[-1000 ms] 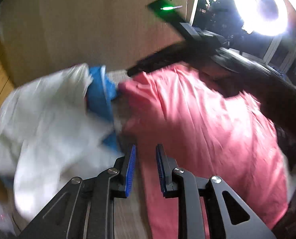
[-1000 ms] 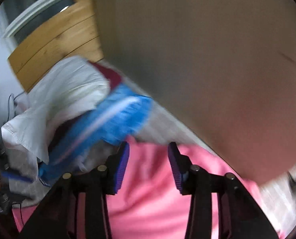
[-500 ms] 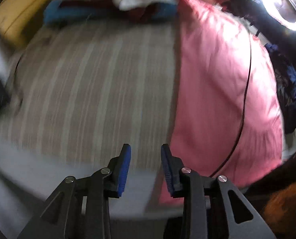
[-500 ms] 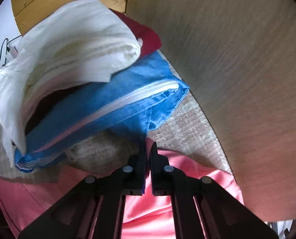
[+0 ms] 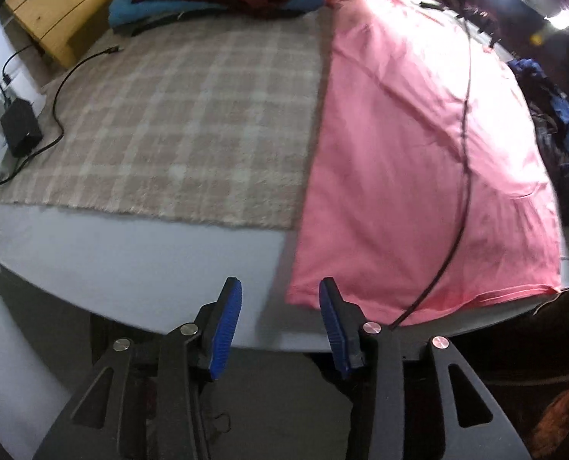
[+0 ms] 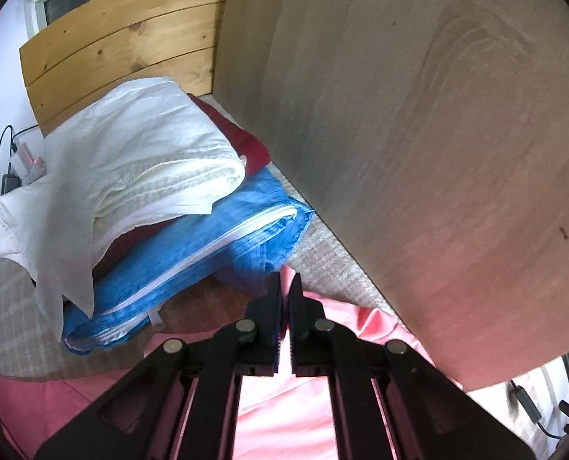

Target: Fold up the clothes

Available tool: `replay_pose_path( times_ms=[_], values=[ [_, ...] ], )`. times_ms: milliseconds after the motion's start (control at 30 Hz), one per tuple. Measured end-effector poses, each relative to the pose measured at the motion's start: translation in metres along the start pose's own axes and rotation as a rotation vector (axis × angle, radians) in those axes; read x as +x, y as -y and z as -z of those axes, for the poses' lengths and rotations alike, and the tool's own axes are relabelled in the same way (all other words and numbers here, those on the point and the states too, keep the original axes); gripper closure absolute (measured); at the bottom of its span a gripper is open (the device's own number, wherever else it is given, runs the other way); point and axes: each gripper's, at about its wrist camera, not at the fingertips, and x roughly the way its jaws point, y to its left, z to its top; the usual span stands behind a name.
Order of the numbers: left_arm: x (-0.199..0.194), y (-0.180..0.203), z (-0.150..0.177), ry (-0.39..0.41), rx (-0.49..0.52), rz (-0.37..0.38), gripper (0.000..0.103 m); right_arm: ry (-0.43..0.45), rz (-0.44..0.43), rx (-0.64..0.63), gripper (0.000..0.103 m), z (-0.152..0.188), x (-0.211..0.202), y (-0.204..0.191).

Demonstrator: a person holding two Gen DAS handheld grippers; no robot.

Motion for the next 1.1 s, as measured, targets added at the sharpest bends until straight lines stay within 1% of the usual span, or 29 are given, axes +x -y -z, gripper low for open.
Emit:
replay_pose_path(
  times_ms=[33,67,100,133,167,200,233,267,300,400,533,633,667,800,900,933,1000,1067,1100],
  values=[
    [0.000,0.001,-0.001,0.006,0.003,0.003,0.061,0.006,0.001,-0.001,0.100,-0.005,0.003,0.002],
    [0.002,0.002,-0.004,0.009,0.009,-0.001,0.060,0.010,0.000,-0.003,0.100,-0.020,0.010,-0.005],
    [0.004,0.005,-0.004,0.008,0.012,0.006,0.060,0.015,0.000,-0.006,0.100,-0.016,0.007,-0.009],
    [0.007,0.007,-0.004,0.005,0.014,0.014,0.060,0.020,-0.001,-0.010,0.100,-0.004,-0.001,-0.010],
    [0.008,0.012,-0.007,0.004,0.019,0.025,0.062,0.024,-0.003,-0.011,0.100,0.002,-0.015,-0.006],
    [0.010,0.013,-0.008,0.001,0.022,0.026,0.063,0.031,-0.003,-0.012,0.100,0.000,-0.021,-0.007],
    [0.012,0.015,-0.009,-0.003,0.024,0.025,0.075,0.041,-0.005,-0.010,0.100,-0.002,-0.024,-0.005],
    [0.016,0.012,-0.014,-0.007,0.029,0.036,0.096,0.047,-0.010,-0.007,0.100,-0.007,-0.023,-0.004],
    [0.016,0.012,-0.014,-0.002,0.034,0.043,0.101,0.051,-0.013,-0.003,0.100,-0.002,-0.030,0.002],
    [0.013,0.013,-0.010,0.029,0.039,0.054,0.101,0.054,-0.025,0.012,0.100,0.000,-0.029,0.007],
    [0.005,0.005,-0.008,0.065,0.000,0.102,0.101,0.031,-0.024,0.021,0.100,0.001,-0.012,0.007],
    [0.001,0.006,-0.010,0.082,-0.010,0.137,0.101,0.017,-0.024,0.034,0.100,0.007,-0.005,0.012],
    [-0.005,0.006,-0.010,0.092,0.000,0.161,0.101,0.016,-0.021,0.035,0.100,0.009,-0.004,0.012],
    [-0.032,0.034,-0.005,0.122,0.083,0.227,0.101,0.038,-0.005,0.039,0.100,0.022,-0.014,0.017],
    [-0.030,0.084,-0.026,0.124,0.147,0.279,0.101,0.067,0.024,0.089,0.100,0.044,-0.039,0.043],
    [-0.030,0.095,-0.024,0.113,0.166,0.312,0.101,0.080,0.038,0.112,0.100,0.055,-0.049,0.055],
    [-0.031,0.116,-0.019,0.089,0.204,0.380,0.101,0.061,0.064,0.160,0.100,0.077,-0.055,0.073],
    [-0.023,0.141,-0.009,0.027,0.274,0.418,0.099,0.034,0.091,0.208,0.099,0.099,-0.060,0.091],
    [-0.015,0.150,-0.005,-0.002,0.300,0.396,0.097,-0.007,0.119,0.229,0.090,0.109,-0.058,0.098]
  ],
)
